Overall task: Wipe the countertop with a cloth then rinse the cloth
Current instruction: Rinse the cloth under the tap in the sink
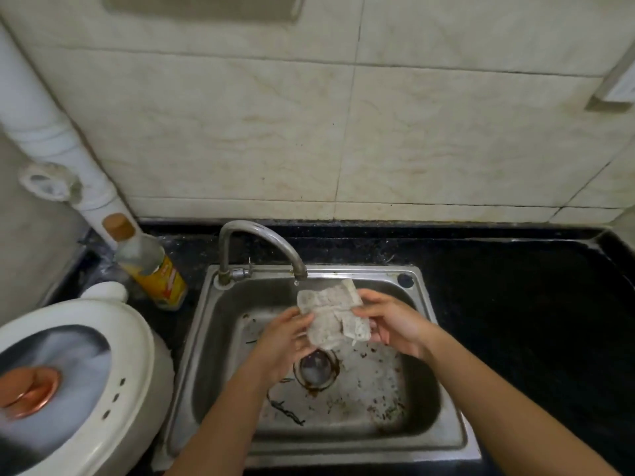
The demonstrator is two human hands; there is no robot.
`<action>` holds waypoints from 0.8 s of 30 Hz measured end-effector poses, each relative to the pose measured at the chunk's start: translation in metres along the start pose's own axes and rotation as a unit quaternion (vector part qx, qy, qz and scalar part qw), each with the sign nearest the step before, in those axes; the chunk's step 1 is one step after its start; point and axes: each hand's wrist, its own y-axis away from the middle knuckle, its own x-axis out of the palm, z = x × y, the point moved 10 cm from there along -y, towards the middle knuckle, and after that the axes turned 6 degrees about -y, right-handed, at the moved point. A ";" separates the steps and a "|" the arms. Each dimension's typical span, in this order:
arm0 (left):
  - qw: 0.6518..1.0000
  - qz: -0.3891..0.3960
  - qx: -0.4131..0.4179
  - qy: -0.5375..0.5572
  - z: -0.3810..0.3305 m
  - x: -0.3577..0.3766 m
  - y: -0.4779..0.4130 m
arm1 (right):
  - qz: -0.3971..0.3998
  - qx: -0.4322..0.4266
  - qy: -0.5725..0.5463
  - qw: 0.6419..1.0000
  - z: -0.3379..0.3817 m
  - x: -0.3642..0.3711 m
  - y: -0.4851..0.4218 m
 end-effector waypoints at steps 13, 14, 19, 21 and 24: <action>0.985 -0.009 0.130 -0.114 -0.066 0.018 0.038 | 0.043 -0.048 0.111 0.992 0.048 0.002 0.018; 0.985 0.000 0.131 -0.112 -0.069 0.020 0.038 | 0.035 -0.079 0.183 0.979 0.056 0.004 0.021; 0.976 0.031 0.123 -0.174 -0.077 0.027 0.032 | 0.007 -0.212 0.354 0.911 0.103 0.025 0.033; 0.961 0.078 0.098 -0.245 -0.072 0.037 0.031 | 0.041 -0.242 0.377 0.893 0.112 0.040 0.038; 0.940 0.129 0.056 -0.312 -0.062 0.052 0.033 | 0.044 -0.287 0.429 0.855 0.124 0.057 0.046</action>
